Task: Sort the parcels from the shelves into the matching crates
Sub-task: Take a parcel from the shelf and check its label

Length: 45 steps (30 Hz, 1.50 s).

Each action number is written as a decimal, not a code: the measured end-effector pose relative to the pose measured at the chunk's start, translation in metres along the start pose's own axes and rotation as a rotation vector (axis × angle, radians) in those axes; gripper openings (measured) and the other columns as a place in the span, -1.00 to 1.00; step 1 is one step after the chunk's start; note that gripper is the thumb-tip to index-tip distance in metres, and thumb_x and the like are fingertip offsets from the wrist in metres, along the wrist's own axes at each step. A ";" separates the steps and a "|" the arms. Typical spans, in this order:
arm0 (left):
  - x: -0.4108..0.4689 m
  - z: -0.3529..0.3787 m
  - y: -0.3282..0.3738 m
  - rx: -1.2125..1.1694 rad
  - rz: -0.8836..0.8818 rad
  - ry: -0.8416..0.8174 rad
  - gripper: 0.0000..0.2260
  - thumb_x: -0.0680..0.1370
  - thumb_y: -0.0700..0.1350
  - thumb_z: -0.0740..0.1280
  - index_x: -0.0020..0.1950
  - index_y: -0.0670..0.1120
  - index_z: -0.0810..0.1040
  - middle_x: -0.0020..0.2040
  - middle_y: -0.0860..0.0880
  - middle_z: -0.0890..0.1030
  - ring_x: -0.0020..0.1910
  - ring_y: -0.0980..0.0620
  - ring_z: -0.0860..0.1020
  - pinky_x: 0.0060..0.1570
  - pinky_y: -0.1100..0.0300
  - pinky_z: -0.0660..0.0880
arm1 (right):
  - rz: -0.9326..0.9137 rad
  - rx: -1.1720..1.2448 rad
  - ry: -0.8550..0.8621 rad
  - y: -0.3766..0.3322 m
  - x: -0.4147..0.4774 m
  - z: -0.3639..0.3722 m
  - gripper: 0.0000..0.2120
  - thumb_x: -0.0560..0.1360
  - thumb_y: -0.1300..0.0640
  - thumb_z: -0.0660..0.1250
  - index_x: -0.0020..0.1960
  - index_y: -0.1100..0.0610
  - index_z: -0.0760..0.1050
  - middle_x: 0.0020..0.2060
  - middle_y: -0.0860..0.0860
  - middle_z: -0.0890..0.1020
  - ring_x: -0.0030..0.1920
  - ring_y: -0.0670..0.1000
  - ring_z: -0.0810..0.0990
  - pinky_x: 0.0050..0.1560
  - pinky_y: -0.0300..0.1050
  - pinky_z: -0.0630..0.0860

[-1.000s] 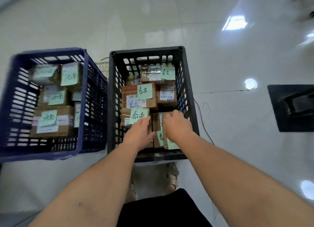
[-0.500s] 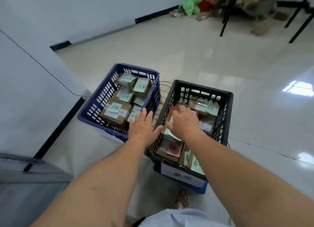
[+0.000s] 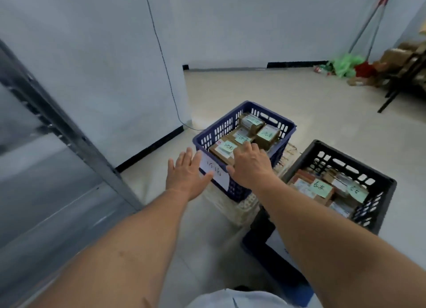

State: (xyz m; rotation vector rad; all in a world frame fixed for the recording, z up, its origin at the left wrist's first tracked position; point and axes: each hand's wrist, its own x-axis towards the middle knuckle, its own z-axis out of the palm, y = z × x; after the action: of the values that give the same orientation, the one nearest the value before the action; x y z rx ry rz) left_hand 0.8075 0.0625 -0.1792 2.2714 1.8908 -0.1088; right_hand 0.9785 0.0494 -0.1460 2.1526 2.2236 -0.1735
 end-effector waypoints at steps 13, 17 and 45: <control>-0.158 -0.018 -0.242 -0.082 -0.397 0.150 -0.31 0.58 0.30 -0.02 0.57 0.00 -0.18 0.57 -0.09 -0.21 0.55 -0.07 -0.15 0.49 -0.10 -0.16 | -0.489 -0.123 0.094 -0.272 -0.036 -0.006 -0.36 0.55 -0.19 0.15 0.51 0.09 0.10 0.50 0.14 0.16 0.46 0.19 0.18 0.42 0.14 0.14; -0.213 -0.020 -0.300 -0.107 -0.533 0.217 -0.32 0.59 0.28 0.01 0.58 -0.02 -0.14 0.58 -0.11 -0.18 0.55 -0.08 -0.13 0.50 -0.04 -0.11 | -0.685 -0.182 0.126 -0.350 -0.050 -0.014 -0.35 0.55 -0.18 0.15 0.53 0.08 0.07 0.51 0.13 0.10 0.48 0.17 0.12 0.47 0.17 0.04; -0.497 -0.040 -0.661 -0.096 -1.377 0.388 -0.26 0.57 0.20 0.18 0.57 0.03 -0.20 0.58 -0.06 -0.16 0.52 -0.11 0.10 0.41 0.05 0.14 | -1.636 -0.121 0.128 -0.899 -0.144 0.014 -0.54 0.55 0.08 0.22 0.40 0.16 0.25 0.42 0.17 0.22 0.39 0.18 0.23 0.16 0.05 0.41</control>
State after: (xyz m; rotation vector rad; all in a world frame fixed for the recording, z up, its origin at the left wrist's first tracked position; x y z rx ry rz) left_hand 0.0643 -0.2962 -0.1159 0.5693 3.1474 0.2515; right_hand 0.0849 -0.1216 -0.0985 -0.1552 3.1968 0.0803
